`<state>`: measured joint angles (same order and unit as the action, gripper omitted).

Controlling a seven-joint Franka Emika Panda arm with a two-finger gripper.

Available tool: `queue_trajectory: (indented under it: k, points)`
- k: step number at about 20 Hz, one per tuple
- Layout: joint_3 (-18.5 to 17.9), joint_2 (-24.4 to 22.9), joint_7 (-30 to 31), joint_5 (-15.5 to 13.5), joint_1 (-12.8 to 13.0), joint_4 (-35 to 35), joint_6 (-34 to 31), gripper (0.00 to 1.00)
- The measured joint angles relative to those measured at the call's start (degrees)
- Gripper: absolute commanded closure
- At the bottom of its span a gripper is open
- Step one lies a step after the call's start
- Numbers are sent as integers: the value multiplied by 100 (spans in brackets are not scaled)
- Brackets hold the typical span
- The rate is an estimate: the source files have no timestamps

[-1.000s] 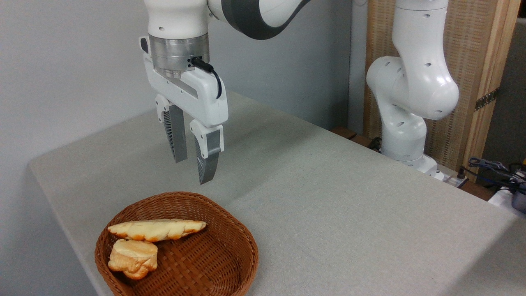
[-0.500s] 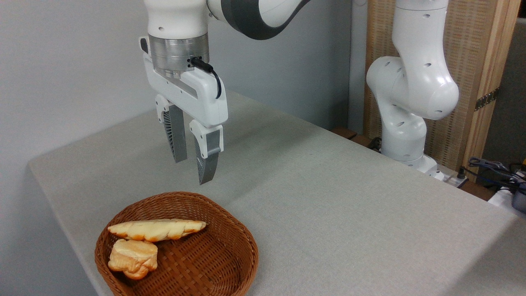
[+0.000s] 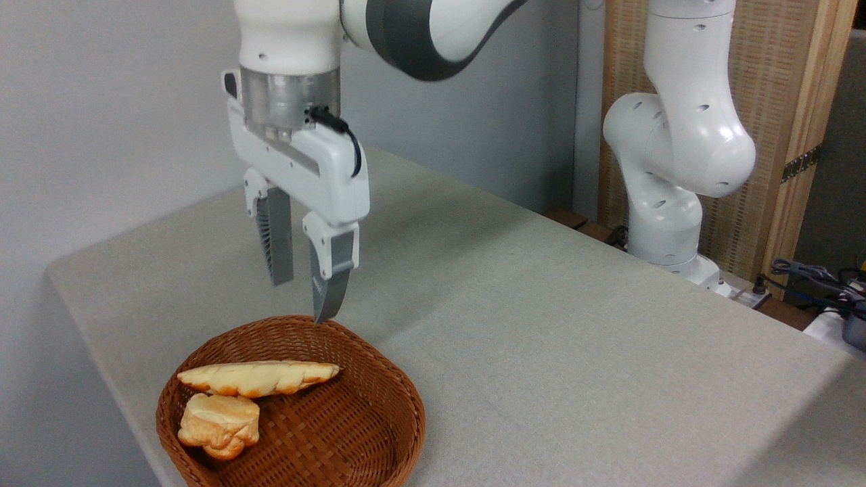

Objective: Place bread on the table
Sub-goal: 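Lower the open gripper onto the long golden bread roll, then close the gripper on the middle of the long bread roll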

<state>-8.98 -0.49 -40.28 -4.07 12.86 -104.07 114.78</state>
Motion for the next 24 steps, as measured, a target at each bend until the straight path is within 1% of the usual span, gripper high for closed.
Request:
queue_trajectory:
  k: [3,5,10,13,16,17,18,19,20,21,23,24]
  points:
    - [-18,289,-1,0,-3,-3,469,0]
    - [4,504,-1,-1,14,-4,649,0]
    - [144,897,-2,-1,93,-3,754,0]
    - [251,1076,-2,-1,101,-3,994,0]
    - [277,1231,-2,-1,105,-1,1070,0]
    - [277,1264,-2,-1,105,0,1071,1]
    - [277,1293,-4,-1,105,1,1072,9]
    - [280,1318,-22,-1,105,2,1072,24]
    - [288,1338,-59,-1,105,4,1072,48]
    - [296,1351,-116,-1,105,4,1073,63]
    - [306,1360,-192,-1,105,5,1073,70]
    - [308,1360,-215,-1,105,6,1073,70]
